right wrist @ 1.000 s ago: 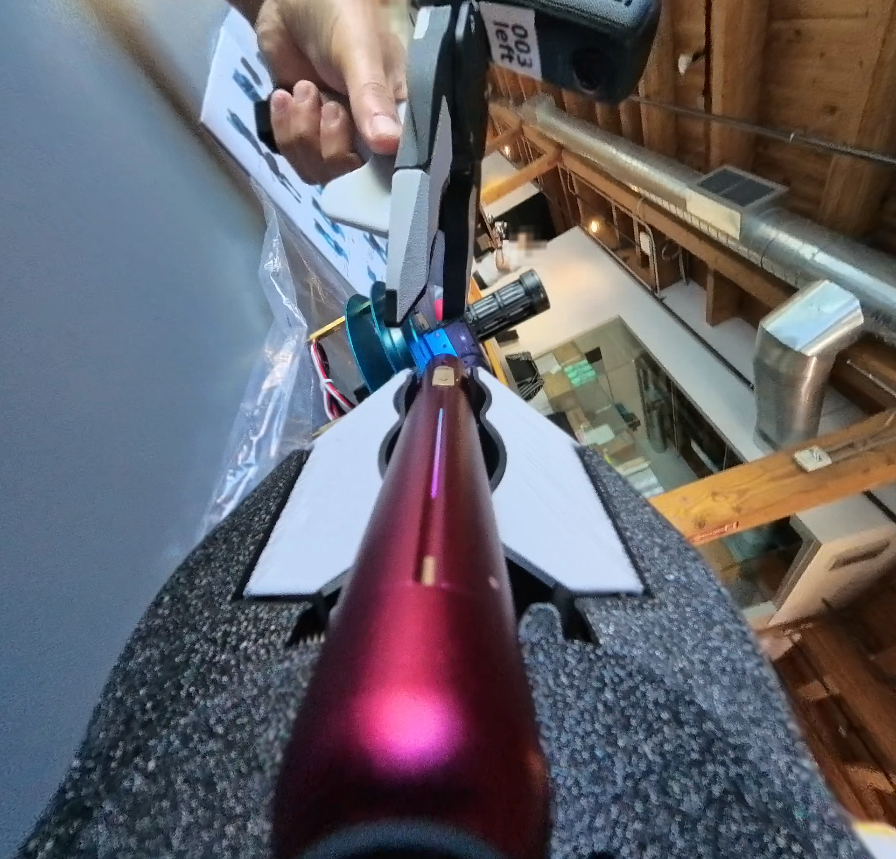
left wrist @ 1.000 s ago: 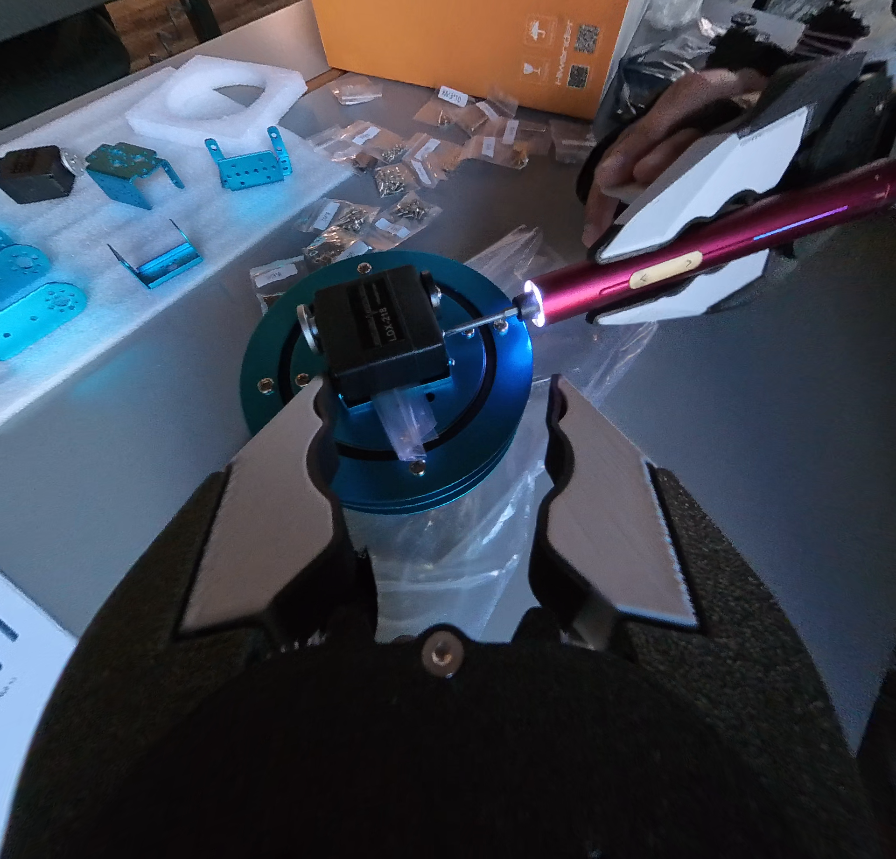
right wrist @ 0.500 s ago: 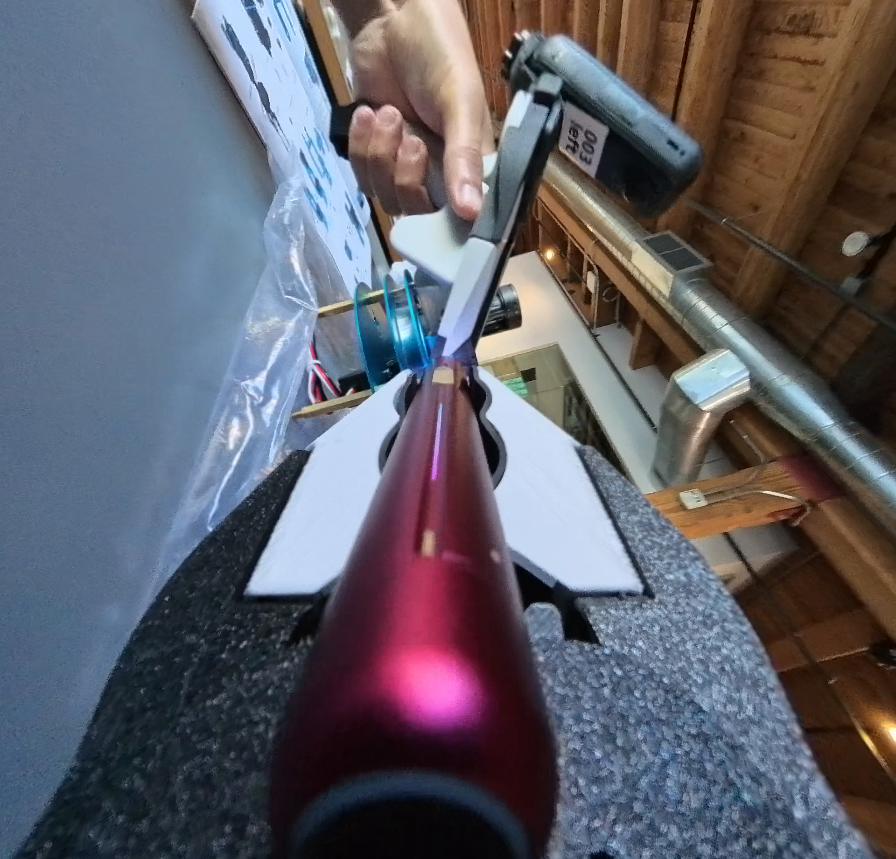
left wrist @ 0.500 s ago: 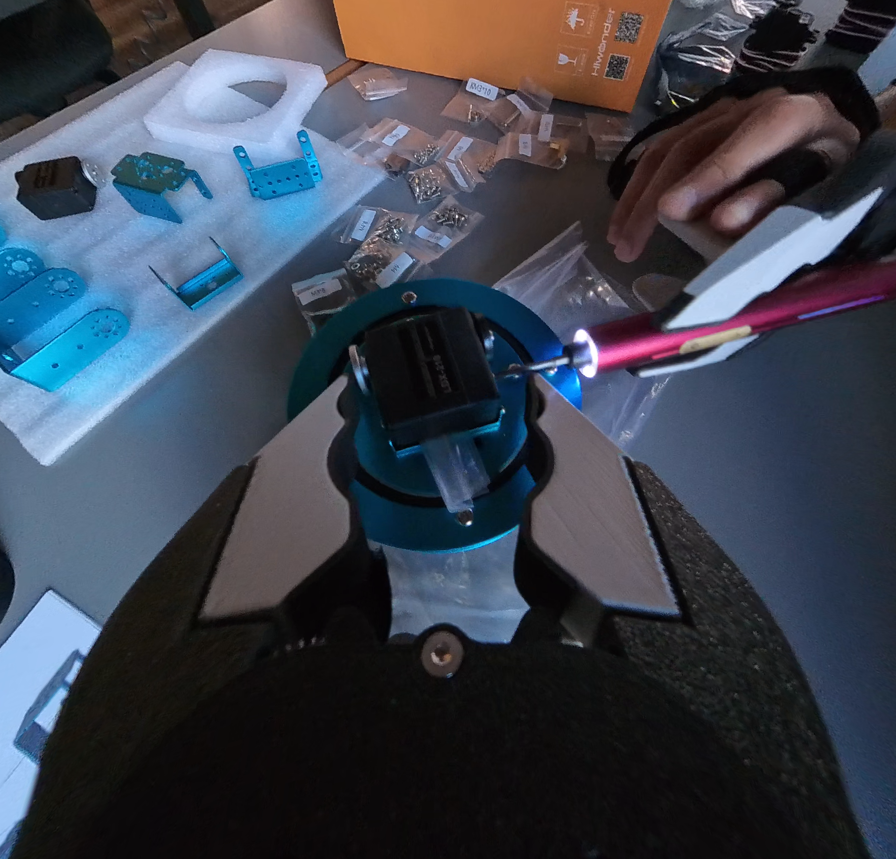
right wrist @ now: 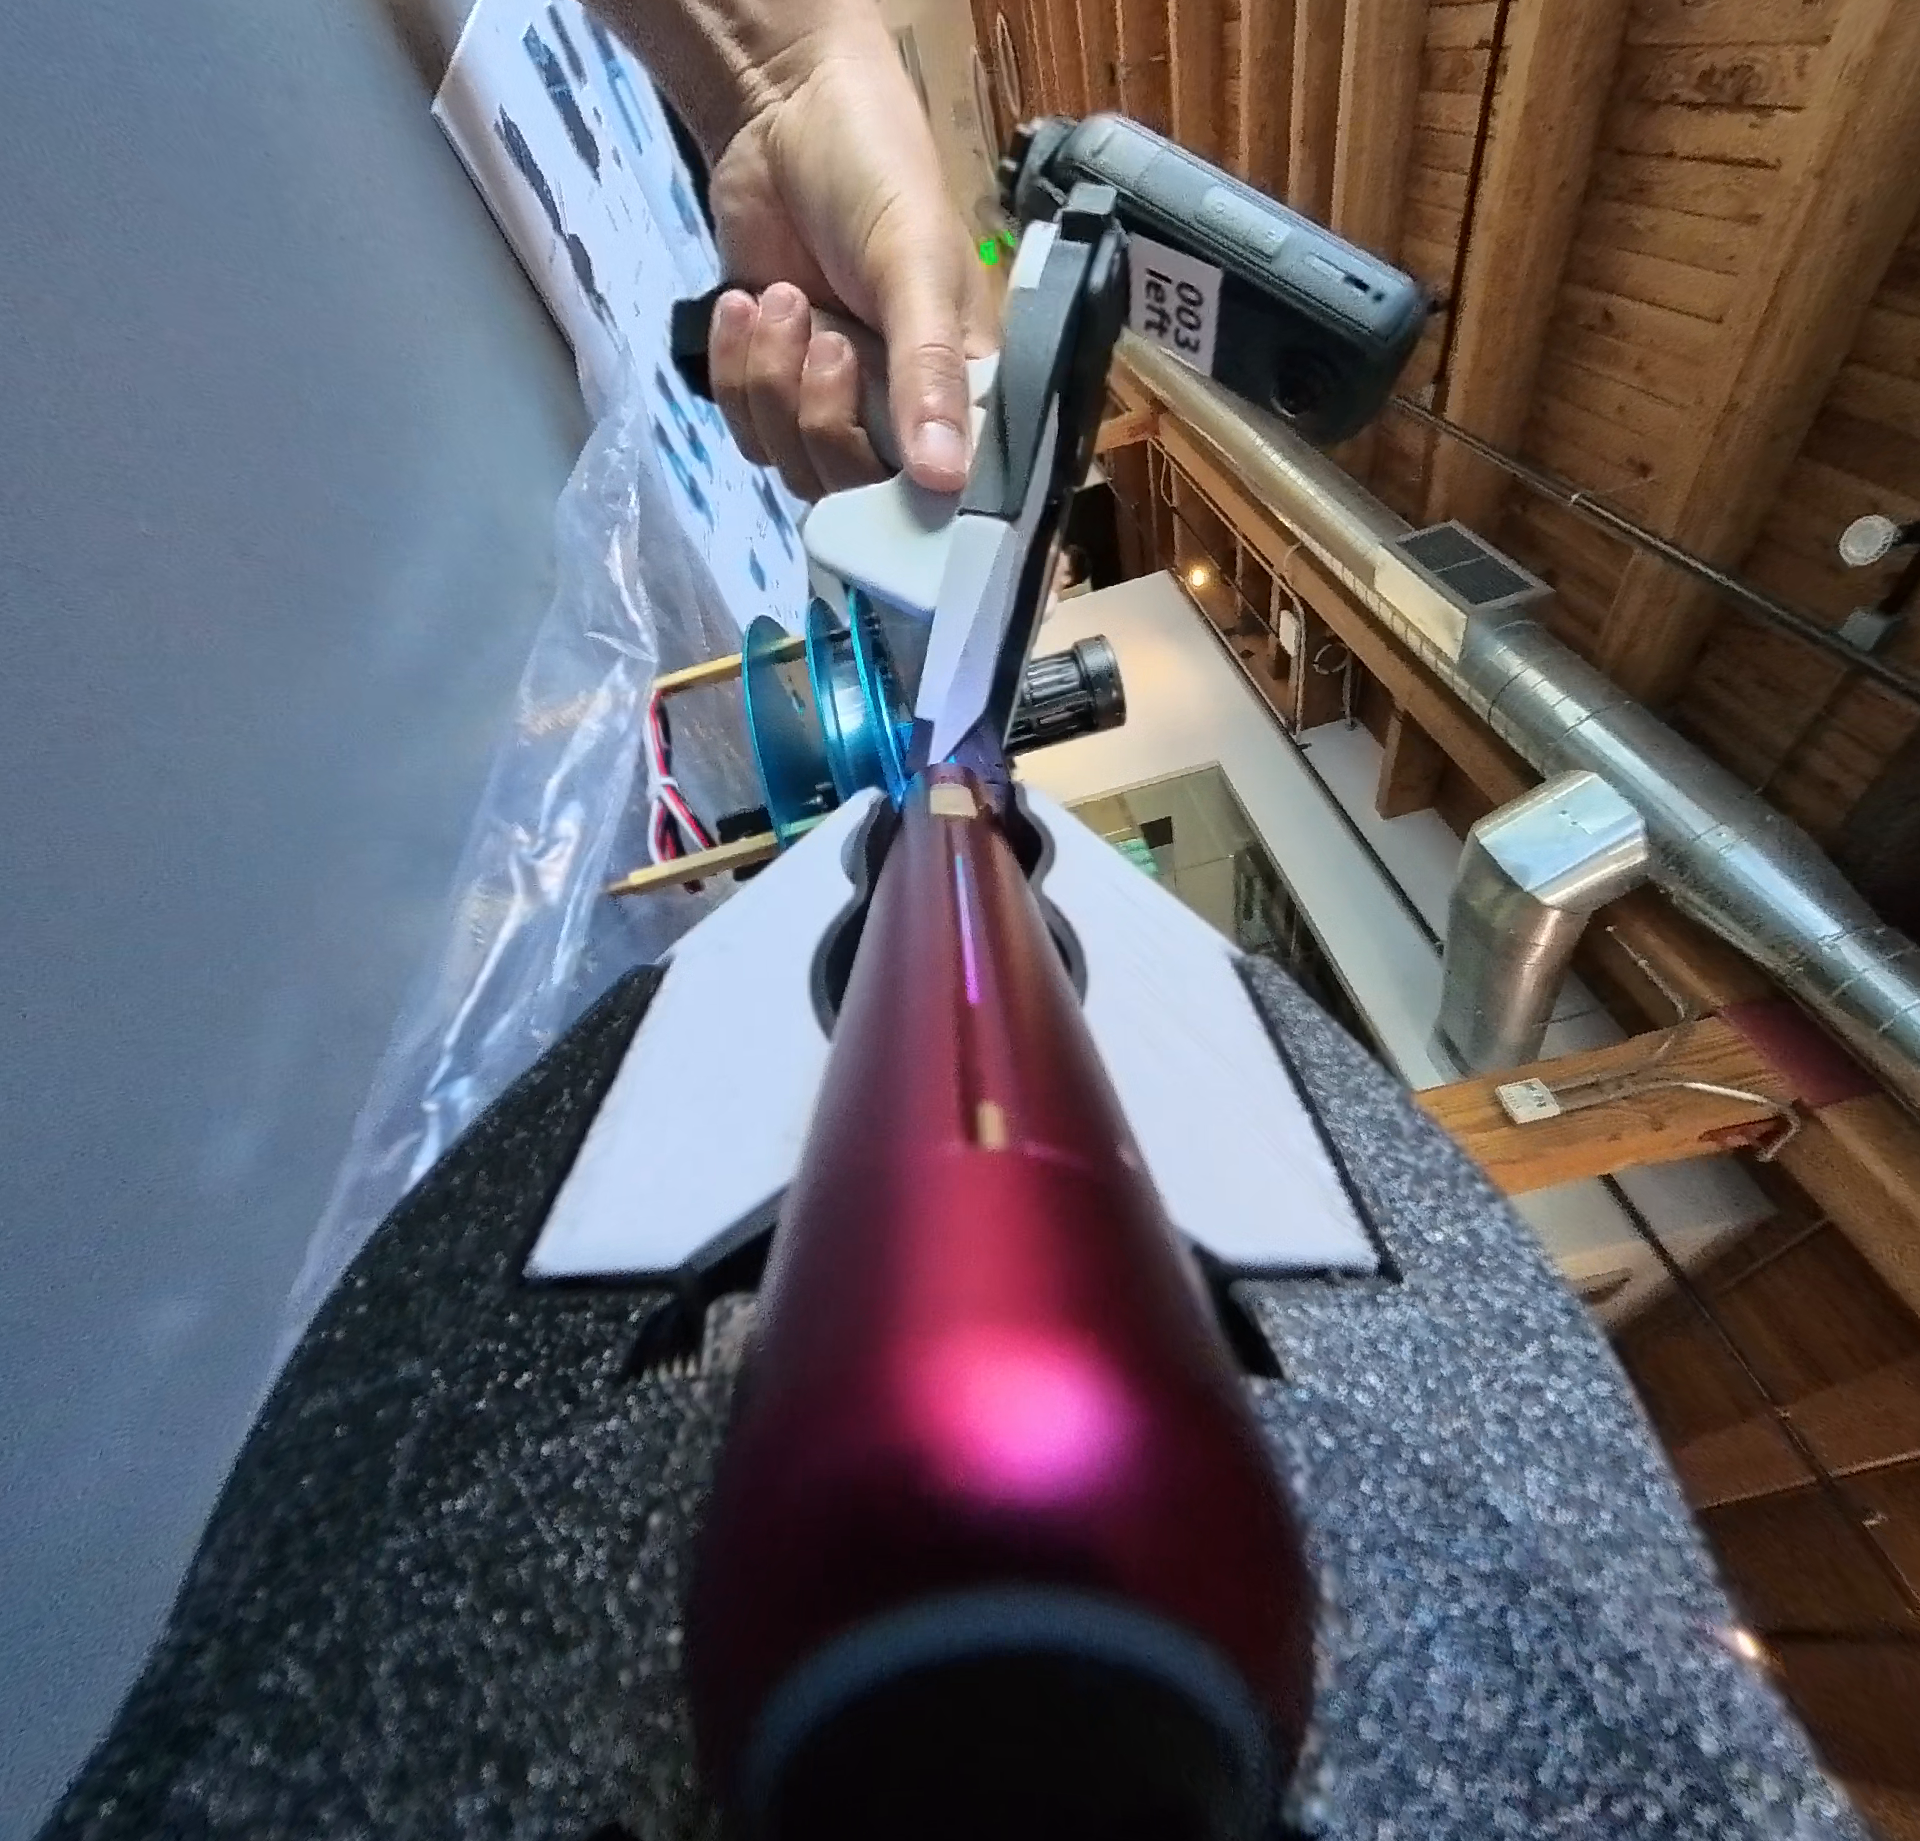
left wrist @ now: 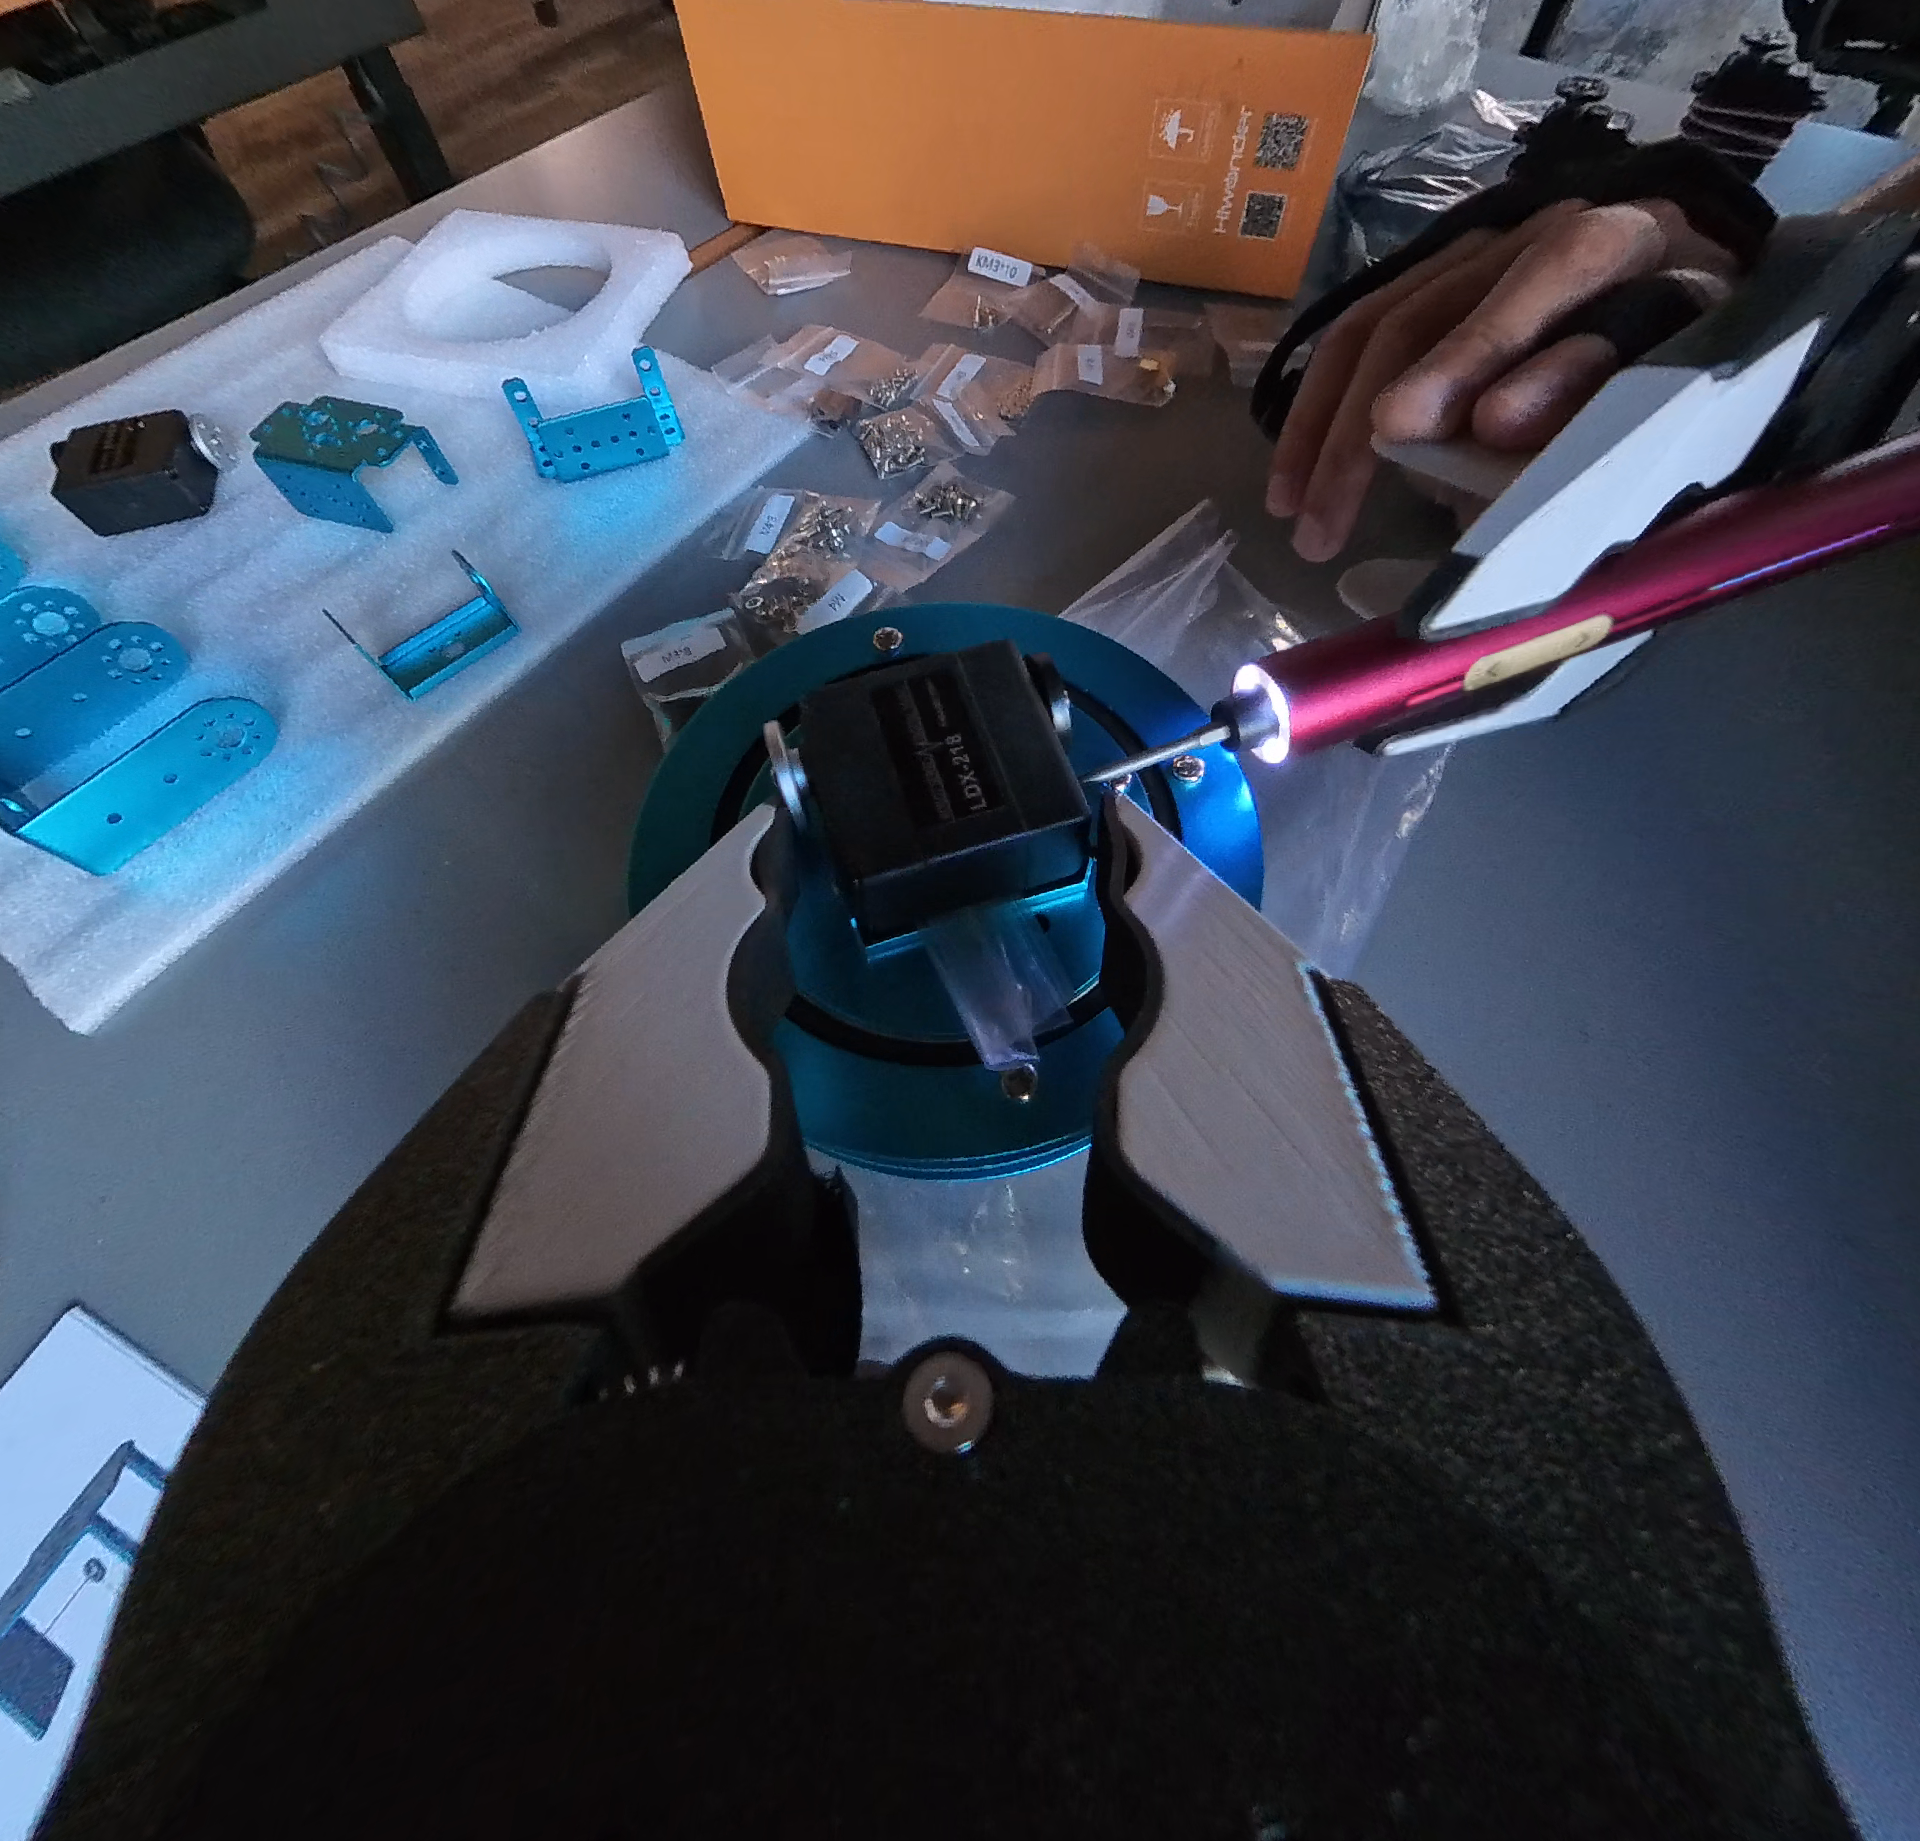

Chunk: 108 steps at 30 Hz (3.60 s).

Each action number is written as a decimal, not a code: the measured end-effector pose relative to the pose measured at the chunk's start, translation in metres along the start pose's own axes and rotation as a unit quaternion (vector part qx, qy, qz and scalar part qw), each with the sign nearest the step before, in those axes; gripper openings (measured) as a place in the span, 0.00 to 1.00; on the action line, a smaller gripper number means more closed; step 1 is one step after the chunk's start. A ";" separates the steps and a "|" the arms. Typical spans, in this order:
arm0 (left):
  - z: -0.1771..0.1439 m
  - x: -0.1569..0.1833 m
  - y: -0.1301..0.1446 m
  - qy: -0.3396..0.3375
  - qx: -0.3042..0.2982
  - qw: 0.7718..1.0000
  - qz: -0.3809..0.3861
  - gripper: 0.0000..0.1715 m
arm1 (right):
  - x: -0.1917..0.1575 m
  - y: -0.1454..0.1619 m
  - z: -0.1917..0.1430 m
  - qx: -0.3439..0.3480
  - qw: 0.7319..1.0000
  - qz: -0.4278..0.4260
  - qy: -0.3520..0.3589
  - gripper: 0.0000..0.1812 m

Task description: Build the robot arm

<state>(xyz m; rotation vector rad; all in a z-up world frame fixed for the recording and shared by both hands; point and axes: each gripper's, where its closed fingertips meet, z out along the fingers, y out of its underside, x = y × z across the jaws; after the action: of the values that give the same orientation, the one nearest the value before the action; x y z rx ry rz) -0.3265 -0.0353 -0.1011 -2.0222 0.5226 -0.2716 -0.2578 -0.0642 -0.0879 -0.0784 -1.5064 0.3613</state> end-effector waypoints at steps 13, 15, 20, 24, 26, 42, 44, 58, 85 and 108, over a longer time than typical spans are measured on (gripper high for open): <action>-0.002 -0.001 0.001 -0.008 0.002 1.000 -0.004 0.33 | 0.000 0.005 0.000 0.002 0.998 0.065 -0.009 0.13; -0.001 0.000 0.001 -0.010 -0.003 1.000 -0.008 0.34 | 0.000 0.005 0.000 0.001 0.998 0.069 -0.009 0.13; 0.000 0.012 0.000 0.022 -0.014 0.999 -0.026 0.50 | -0.001 0.006 -0.001 -0.003 0.998 0.062 -0.004 0.12; 0.004 0.024 -0.001 0.025 -0.025 0.999 -0.034 0.71 | 0.000 0.011 0.002 -0.008 0.998 0.056 -0.002 0.12; 0.010 0.026 0.002 -0.002 -0.041 0.999 -0.027 0.77 | 0.000 0.012 0.003 -0.013 0.998 0.058 0.000 0.12; -0.016 0.008 0.006 -0.044 0.017 0.998 -0.052 0.47 | 0.005 0.017 0.003 -0.010 0.997 0.082 -0.010 0.12; -0.034 0.029 0.008 -0.033 0.056 0.997 -0.034 0.40 | 0.004 0.016 0.003 -0.004 0.995 0.096 -0.015 0.12; -0.001 0.065 0.082 -0.207 -0.168 0.957 0.116 0.00 | 0.008 0.007 0.008 -0.026 0.995 0.094 -0.035 0.12; -0.070 0.036 -0.006 -0.311 0.051 0.910 0.268 0.35 | 0.028 -0.017 -0.009 0.045 0.961 0.269 -0.054 0.12; -0.029 0.008 -0.015 0.162 -0.192 0.914 0.317 0.33 | 0.021 0.010 -0.019 -0.008 0.507 0.841 0.187 0.12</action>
<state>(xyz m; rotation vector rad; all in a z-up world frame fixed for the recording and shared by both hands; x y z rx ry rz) -0.3278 -0.0553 -0.0740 -2.0558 1.5010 -0.1035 -0.2400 -0.0457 -0.0714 -1.6213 -0.4734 1.7373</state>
